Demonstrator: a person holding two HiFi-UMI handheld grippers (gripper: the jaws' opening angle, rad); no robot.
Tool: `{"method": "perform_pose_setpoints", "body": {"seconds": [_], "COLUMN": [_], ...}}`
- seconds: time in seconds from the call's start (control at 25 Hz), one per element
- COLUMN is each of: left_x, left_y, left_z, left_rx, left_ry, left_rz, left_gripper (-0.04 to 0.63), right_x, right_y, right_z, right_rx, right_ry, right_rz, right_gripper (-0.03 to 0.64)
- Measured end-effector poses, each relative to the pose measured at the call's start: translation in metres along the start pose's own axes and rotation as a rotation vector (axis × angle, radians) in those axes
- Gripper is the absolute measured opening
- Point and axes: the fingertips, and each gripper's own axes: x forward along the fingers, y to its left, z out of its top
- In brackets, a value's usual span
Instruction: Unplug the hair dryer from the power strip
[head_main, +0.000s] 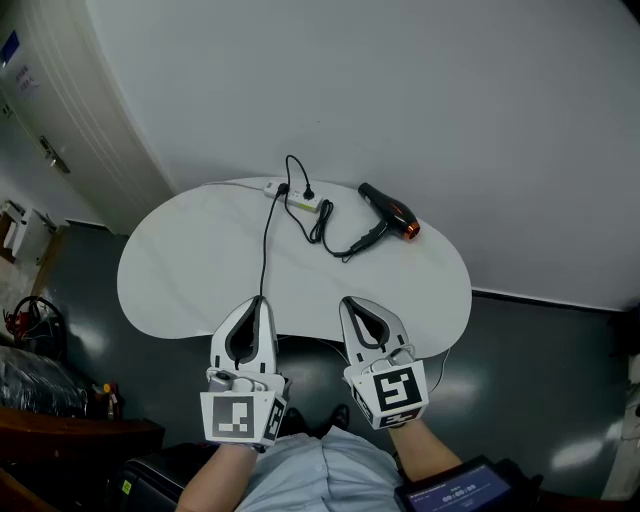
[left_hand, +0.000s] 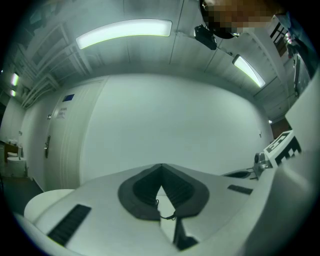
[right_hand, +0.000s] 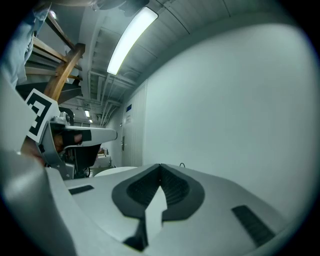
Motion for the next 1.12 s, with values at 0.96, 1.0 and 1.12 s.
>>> {"method": "perform_pose_setpoints", "body": {"seconds": [0.96, 1.0, 1.12], "left_x": [0.134, 0.141, 0.157], "left_y": [0.078, 0.083, 0.098], "left_z": [-0.032, -0.031, -0.028], "left_rx": [-0.053, -0.051, -0.058], "left_ry": [0.022, 0.016, 0.0], "left_rz": [-0.024, -0.029, -0.038], "left_gripper": [-0.002, -0.002, -0.002], "right_x": [0.155, 0.163, 0.186], "right_y": [-0.046, -0.047, -0.052], "right_z": [-0.006, -0.003, 0.006], "right_rx": [-0.001, -0.005, -0.018], "right_ry": [0.057, 0.056, 0.047], "right_rz": [-0.016, -0.019, -0.032], "right_gripper": [0.002, 0.002, 0.002]}}
